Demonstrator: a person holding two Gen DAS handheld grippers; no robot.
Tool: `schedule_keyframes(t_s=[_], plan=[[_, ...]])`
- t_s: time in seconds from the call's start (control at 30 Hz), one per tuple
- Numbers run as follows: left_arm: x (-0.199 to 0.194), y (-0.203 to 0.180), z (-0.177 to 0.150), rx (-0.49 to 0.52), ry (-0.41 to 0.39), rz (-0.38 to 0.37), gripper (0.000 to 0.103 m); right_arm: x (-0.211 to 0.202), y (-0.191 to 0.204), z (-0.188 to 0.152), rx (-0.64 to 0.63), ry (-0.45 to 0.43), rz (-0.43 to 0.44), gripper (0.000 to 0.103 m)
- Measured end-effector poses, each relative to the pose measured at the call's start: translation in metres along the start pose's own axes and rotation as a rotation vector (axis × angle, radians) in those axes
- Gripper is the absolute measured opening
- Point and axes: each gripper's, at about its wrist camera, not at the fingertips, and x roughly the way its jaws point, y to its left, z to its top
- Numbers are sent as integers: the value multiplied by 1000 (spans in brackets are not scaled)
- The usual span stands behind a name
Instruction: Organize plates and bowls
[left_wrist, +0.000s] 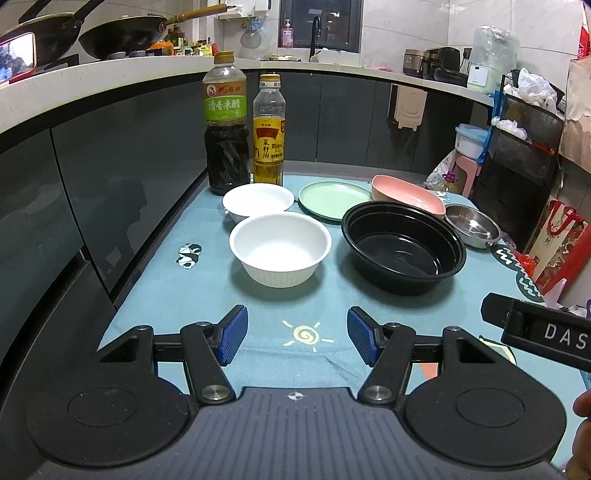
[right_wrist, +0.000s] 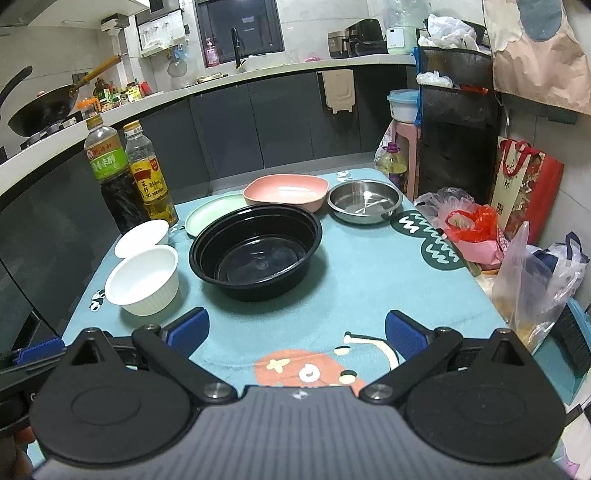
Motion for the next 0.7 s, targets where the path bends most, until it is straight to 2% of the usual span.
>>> schedule_keyframes(t_s=[0.7], plan=[[6,-3,-4,4,15,5,57,9,-4,-3,20,28,11,63]])
